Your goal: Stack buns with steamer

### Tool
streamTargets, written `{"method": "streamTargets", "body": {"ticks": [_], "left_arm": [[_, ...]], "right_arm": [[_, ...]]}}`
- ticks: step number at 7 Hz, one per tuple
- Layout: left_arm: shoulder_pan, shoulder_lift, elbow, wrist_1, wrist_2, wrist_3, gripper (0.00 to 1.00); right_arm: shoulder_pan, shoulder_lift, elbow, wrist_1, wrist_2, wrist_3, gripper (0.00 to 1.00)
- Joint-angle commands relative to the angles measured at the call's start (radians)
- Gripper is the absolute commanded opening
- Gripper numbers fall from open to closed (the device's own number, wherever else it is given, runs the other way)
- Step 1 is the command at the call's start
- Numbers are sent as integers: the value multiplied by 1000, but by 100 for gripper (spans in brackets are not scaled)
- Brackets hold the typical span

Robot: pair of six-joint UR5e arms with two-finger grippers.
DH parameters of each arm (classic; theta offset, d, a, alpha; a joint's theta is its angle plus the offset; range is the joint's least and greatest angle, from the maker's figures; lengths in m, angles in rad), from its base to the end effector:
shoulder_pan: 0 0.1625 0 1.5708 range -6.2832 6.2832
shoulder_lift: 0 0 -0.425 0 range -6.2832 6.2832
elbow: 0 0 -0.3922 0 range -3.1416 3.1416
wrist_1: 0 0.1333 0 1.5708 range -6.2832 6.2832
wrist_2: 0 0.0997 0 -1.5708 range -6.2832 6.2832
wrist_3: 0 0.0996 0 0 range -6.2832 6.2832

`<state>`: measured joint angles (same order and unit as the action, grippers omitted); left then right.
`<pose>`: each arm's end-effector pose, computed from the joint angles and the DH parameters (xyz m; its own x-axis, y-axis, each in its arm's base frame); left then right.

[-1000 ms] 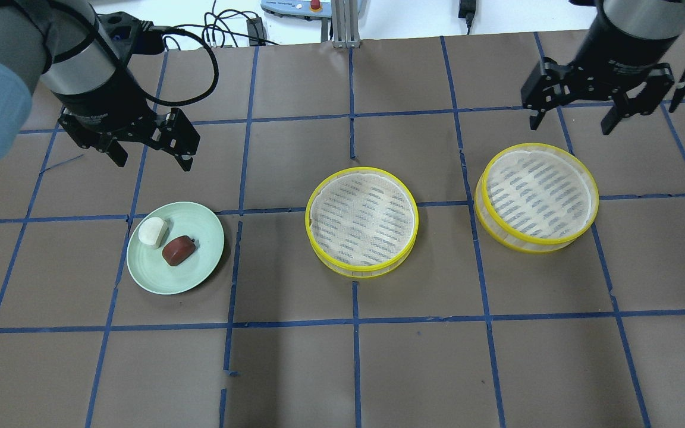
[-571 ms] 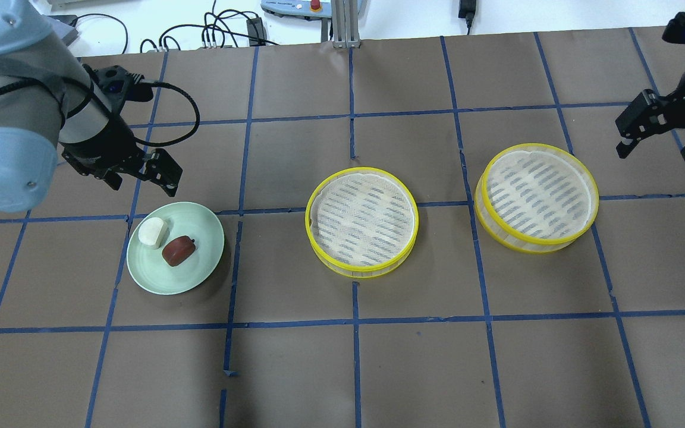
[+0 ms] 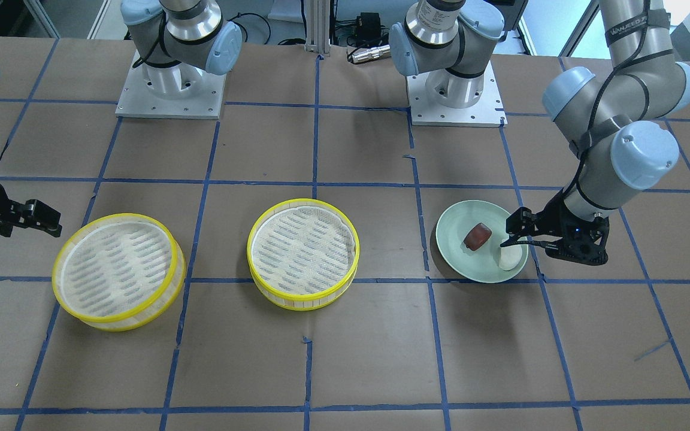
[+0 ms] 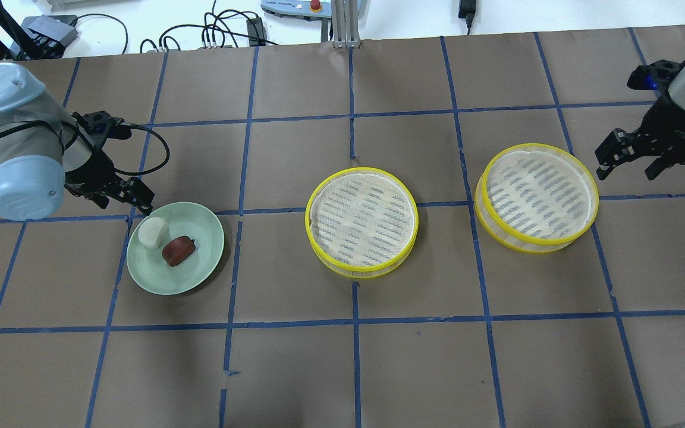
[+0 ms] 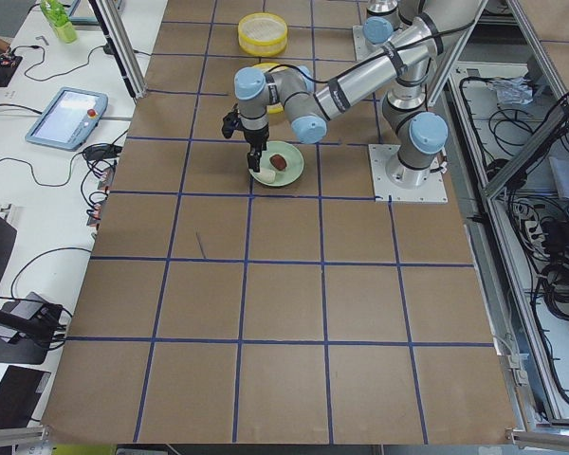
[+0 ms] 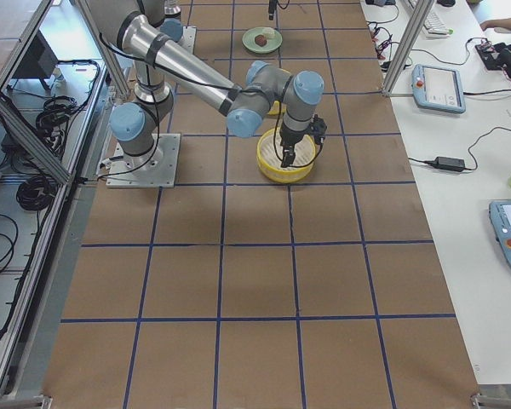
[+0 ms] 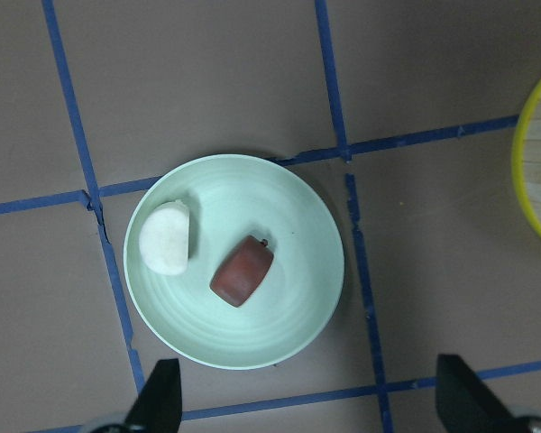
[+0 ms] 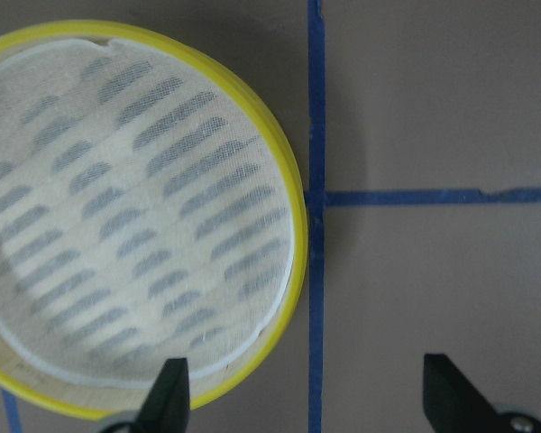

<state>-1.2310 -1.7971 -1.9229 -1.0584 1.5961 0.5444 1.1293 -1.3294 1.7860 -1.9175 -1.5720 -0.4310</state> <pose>0.0489 -0.5307 0.2563 -0.9790 0.2035 0.0126 0.2039 0.9765 0.0695 -0.1111 -0.5468 0.2923 -0.9989 0.0127 -0.0447 0.0081 0.9949 0.1002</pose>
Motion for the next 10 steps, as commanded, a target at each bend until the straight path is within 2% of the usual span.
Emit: {"method": "streamTargets", "body": {"ticks": [1,2,4,5,6,7,8,10], "left_arm": [[2,-47,-10,6,-4,-24,96],[2,-60,-14,6,-19,-24,95],[2,-94,-28,9,-56,-23,82],[2,-96,-36,12,-54,-21,74],[2,-96,-36,12,-53,-21,48],[2,-96,-31,12,-48,-24,16],[2,-82,-24,17,-53,-32,2],[-27,-30,-5,21,-57,-127,0]], "right_arm": [[0,93,61,-182,6,-6,85],[0,108,61,-195,6,-6,76],[0,116,61,-196,6,-6,39],[0,118,61,-198,6,-6,31],[0,122,61,-199,7,-6,21],[0,128,61,-199,7,-5,9],[0,128,61,-201,7,-5,7],[0,124,50,-187,4,-6,6]]}}
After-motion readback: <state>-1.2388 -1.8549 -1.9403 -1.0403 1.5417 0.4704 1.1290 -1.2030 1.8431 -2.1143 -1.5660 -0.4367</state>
